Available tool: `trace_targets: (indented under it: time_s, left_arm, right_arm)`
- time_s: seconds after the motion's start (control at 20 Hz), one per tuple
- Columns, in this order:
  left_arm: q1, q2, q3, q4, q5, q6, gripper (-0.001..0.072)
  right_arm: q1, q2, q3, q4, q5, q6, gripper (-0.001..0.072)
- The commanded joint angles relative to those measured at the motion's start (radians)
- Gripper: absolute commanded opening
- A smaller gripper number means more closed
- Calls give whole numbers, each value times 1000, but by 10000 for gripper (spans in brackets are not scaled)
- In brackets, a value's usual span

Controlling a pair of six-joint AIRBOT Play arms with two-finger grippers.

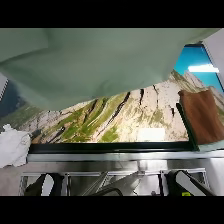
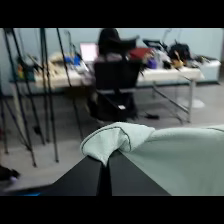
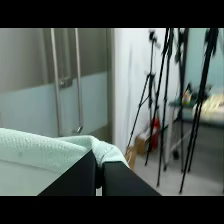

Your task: Fold the shirts.

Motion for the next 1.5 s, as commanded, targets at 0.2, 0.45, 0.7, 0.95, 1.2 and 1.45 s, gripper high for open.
trace_targets:
  time_s: [0.2,0.45,0.7,0.95,1.2,1.45]
  left_arm:
    - [-58,-82,-84,-127,-90,82,20]
    - [-482,-365,-366,265,5,69,20]
    - [-589,-795,-359,444,237,-54,20]
    - [-616,-1167,-68,436,137,-88,22]
    - [-591,-1217,105,439,-43,-113,569]
    - [-452,-1028,-61,439,-203,-76,709]
  right_arm:
    - [-5,-121,19,5,195,98,15]
    - [237,-254,-348,-301,70,87,15]
    - [335,-531,-502,-505,-237,87,15]
    - [337,-744,-493,-473,-352,89,16]
    - [315,-734,-492,-488,-281,87,399]
    - [181,-585,-511,-688,-56,216,289]
